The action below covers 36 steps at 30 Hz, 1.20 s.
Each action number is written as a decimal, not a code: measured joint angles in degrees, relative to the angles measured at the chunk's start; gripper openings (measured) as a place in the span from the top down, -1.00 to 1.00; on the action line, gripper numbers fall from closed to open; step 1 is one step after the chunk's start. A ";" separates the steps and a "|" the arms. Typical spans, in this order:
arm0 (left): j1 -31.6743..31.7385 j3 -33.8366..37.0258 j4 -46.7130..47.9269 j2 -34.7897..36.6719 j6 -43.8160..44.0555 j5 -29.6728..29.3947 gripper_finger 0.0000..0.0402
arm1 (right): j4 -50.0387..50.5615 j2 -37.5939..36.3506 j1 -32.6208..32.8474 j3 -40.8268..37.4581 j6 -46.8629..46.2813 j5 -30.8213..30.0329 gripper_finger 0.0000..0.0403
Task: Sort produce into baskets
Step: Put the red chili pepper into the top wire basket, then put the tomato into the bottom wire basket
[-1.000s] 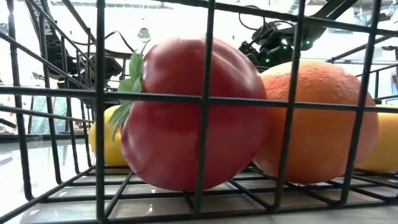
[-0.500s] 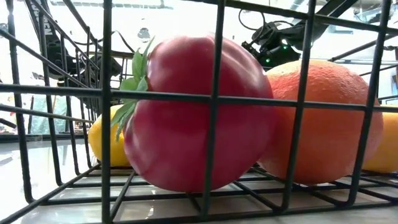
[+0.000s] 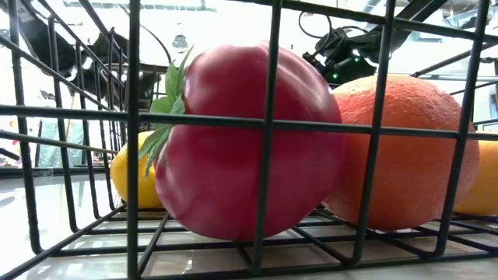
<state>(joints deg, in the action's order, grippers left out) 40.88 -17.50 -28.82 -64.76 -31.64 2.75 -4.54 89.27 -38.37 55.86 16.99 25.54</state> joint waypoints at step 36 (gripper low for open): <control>-22.58 -3.03 21.91 20.97 39.58 6.99 -0.08 | 1.12 4.50 -7.29 -0.04 0.59 -1.30 -0.32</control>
<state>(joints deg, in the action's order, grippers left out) 18.31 -20.53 -6.90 -43.79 7.94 9.74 -3.42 93.77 -45.65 55.82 17.58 24.24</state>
